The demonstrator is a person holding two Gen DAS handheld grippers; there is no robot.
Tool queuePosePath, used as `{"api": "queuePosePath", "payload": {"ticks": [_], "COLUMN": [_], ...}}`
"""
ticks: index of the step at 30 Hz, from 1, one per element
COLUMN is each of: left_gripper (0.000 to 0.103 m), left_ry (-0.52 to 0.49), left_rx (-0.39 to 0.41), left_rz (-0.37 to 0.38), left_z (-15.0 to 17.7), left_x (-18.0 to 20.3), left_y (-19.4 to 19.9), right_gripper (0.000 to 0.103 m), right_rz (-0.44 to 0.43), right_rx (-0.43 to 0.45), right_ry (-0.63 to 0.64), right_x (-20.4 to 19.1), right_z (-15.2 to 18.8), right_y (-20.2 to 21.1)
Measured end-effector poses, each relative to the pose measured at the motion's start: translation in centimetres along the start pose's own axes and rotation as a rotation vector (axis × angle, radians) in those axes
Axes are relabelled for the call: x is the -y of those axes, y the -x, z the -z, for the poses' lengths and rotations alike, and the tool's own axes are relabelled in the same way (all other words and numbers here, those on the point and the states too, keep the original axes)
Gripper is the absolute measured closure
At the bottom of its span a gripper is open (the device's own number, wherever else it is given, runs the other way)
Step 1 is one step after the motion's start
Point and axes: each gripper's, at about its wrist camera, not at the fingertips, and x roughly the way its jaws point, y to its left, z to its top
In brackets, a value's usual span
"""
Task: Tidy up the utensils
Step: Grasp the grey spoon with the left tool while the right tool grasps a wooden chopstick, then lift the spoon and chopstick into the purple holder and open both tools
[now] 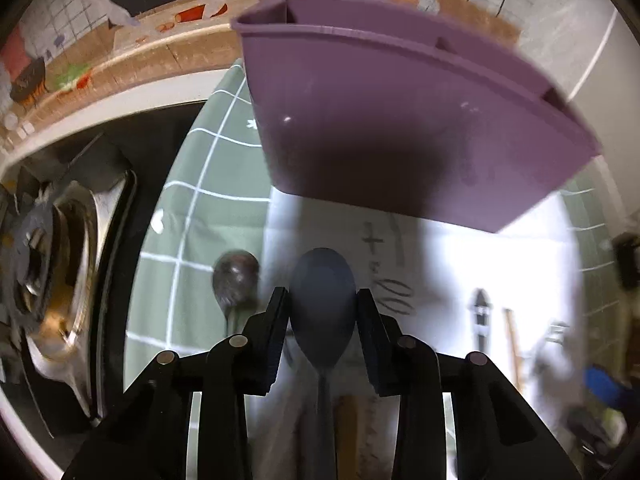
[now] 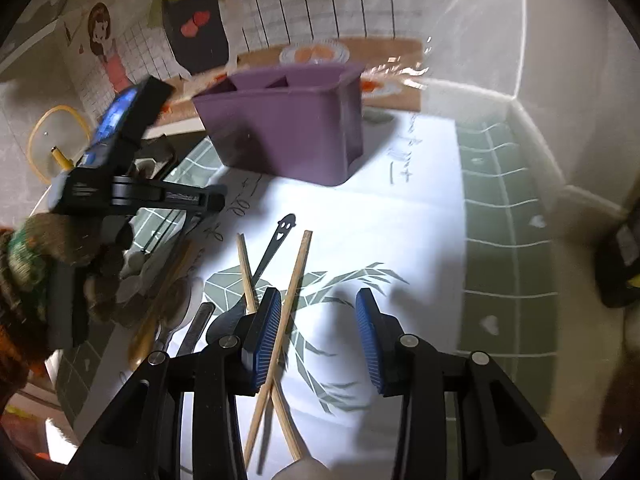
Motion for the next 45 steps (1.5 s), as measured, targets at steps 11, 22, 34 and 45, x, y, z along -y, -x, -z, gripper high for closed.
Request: {"api": "queuePosePath", "payload": {"ticks": [11, 22, 34, 45], "left_gripper": [0.068, 0.068, 0.068, 0.068], "left_ry": [-0.075, -0.055, -0.065, 0.006], "left_rx": [0.224, 0.384, 0.742, 0.600], "left_rz": [0.175, 0.260, 0.337, 0.282], "left_z": [6.4, 7.6, -7.8, -13.2], "left_x": [-2.1, -5.7, -3.5, -3.0], "left_y": [11.8, 19.6, 30.0, 15.7], "right_gripper": [0.087, 0.097, 0.097, 0.097], "right_rz": [0.045, -0.021, -0.025, -0.075], "right_rx": [-0.104, 0.057, 0.669, 0.644], "right_ry": [-0.010, -0.045, 0.044, -0.024], "right_x": [-3.2, -3.5, -5.9, -1.8], "right_z": [-0.6, -0.7, -18.7, -22.2], "right_y": [-5.3, 5.2, 19.7, 6.1]}}
